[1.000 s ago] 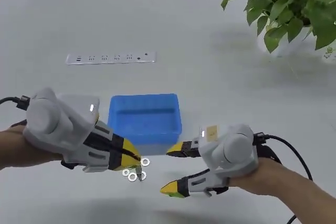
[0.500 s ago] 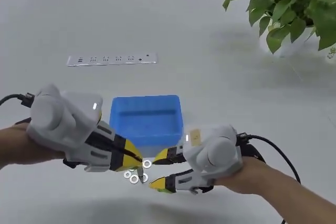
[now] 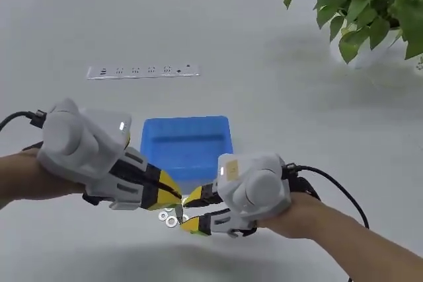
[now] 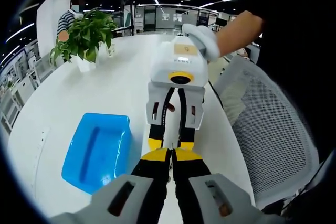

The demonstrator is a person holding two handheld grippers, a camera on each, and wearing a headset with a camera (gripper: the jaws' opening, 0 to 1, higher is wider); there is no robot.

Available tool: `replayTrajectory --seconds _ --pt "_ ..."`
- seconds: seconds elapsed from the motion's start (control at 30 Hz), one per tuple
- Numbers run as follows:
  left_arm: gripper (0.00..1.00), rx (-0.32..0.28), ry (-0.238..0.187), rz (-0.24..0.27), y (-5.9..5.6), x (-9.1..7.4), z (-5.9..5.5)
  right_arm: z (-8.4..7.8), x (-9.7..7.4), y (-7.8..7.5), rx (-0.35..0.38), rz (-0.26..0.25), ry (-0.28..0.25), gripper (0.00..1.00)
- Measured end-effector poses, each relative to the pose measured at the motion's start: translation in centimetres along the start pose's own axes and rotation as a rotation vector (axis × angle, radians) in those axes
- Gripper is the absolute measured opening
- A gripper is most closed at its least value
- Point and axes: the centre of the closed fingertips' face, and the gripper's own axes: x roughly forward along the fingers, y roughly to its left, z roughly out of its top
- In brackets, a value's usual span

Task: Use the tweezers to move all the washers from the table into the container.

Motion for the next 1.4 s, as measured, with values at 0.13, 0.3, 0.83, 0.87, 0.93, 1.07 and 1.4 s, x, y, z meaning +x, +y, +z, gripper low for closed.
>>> replayTrajectory --seconds 0.13,0.3,0.83,0.87,0.93,1.07,1.4 --pt "0.06 -0.001 -0.001 -0.001 -0.01 0.03 0.02 0.04 0.35 -0.09 -0.012 -0.004 0.011 0.16" --pt "0.06 -0.004 -0.002 0.0 0.05 0.03 0.02 -0.12 0.53 0.05 -0.025 -0.001 0.023 0.12" --pt "0.06 0.002 0.005 0.003 -0.05 -0.07 -0.06 -0.13 0.5 -0.03 0.012 -0.017 0.03 0.09" --pt "0.06 0.003 0.006 0.003 -0.05 -0.07 -0.06 -0.12 0.49 -0.03 0.014 -0.018 0.03 0.09" --pt "0.06 0.003 0.007 0.002 -0.11 -0.04 -0.03 -0.13 0.47 -0.01 0.014 -0.018 0.03 0.09" --pt "0.06 0.004 0.009 0.0 -0.19 0.02 0.0 -0.14 0.45 0.0 0.013 -0.019 0.03 0.09" --pt "0.07 -0.002 0.014 0.0 -0.25 0.04 -0.03 -0.12 0.45 0.09 0.012 -0.018 0.024 0.09"
